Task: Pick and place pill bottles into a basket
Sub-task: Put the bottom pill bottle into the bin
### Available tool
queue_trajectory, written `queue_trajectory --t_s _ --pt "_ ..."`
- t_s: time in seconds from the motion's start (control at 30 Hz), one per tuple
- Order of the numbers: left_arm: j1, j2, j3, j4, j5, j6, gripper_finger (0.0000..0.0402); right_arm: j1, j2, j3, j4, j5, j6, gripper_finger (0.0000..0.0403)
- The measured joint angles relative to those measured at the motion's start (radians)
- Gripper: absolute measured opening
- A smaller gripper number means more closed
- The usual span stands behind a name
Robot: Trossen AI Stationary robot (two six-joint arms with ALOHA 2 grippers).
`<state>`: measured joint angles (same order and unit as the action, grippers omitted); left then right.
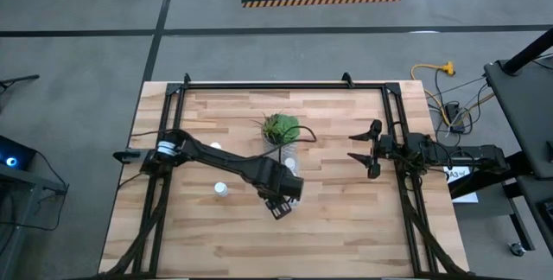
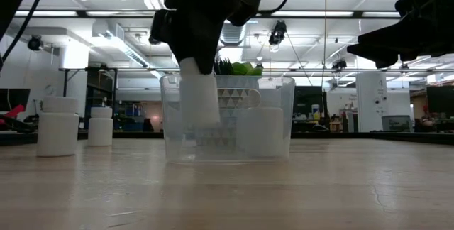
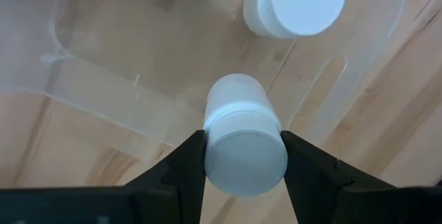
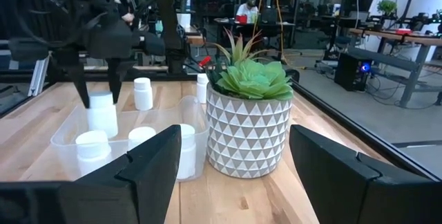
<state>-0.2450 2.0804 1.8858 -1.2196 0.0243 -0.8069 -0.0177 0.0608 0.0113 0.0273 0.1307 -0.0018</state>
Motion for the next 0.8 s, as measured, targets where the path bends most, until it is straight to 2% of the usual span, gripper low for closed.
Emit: queue_trajectory --t_s 0.27,0.47,0.8 --pt "-0.007 0.000 -0.059 0.024 -0.002 -0.048 0.0144 0.000 0.000 0.000 0.000 0.000 0.001 0.0260" --pt "-0.006 0.000 -0.061 0.041 -0.034 -0.055 0.0144 0.000 0.000 0.000 -0.001 0.000 -0.001 0.0260" --pt "-0.007 0.000 -0.061 0.039 -0.030 -0.077 0.0144 0.000 0.000 0.000 -0.001 0.000 0.000 0.0260"
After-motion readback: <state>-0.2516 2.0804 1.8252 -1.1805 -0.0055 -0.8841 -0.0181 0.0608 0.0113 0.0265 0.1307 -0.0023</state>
